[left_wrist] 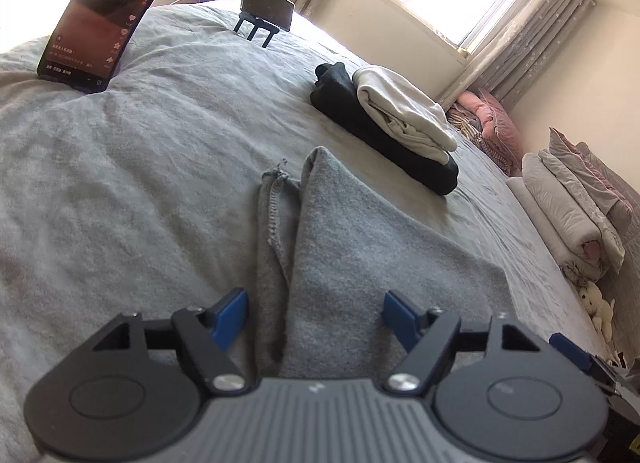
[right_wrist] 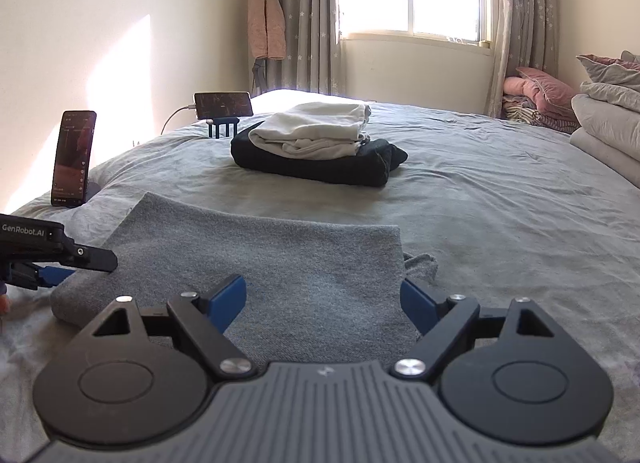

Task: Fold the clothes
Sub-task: 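Grasp the sweater edge with both grippers and lift it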

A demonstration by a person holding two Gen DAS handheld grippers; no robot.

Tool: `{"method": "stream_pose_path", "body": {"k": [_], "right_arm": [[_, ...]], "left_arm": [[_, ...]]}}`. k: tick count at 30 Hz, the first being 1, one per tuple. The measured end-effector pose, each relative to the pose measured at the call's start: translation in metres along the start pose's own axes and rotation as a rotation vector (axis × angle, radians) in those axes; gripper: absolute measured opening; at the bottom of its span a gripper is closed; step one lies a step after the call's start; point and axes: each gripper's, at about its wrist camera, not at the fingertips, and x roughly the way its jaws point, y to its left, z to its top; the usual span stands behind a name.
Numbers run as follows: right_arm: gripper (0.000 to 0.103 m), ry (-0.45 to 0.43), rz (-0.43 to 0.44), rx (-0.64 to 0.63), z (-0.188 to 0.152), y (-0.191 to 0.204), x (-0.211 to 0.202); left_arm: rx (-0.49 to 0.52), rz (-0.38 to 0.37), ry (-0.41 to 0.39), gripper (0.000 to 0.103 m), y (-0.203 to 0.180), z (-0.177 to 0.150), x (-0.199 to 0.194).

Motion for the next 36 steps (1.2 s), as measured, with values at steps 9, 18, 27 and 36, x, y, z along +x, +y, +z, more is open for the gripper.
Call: {"method": "stream_pose_path", "body": {"k": [9, 18, 27, 36], "right_arm": [[0.071, -0.001, 0.039, -0.011, -0.002, 0.015, 0.0], [0.053, 0.004, 0.087, -0.012, -0.002, 0.024, -0.001], [0.04, 0.009, 0.129, 0.005, -0.002, 0.036, 0.003], [0.027, 0.128, 0.175, 0.021, -0.017, 0.049, 0.028]], "left_arm": [[-0.127, -0.059, -0.015, 0.041, 0.013, -0.002, 0.004], [-0.147, -0.073, -0.008, 0.045, 0.015, 0.0, 0.006], [-0.165, -0.081, -0.02, 0.025, 0.018, -0.003, 0.008], [-0.151, -0.089, -0.05, 0.015, 0.004, 0.003, -0.006]]}}
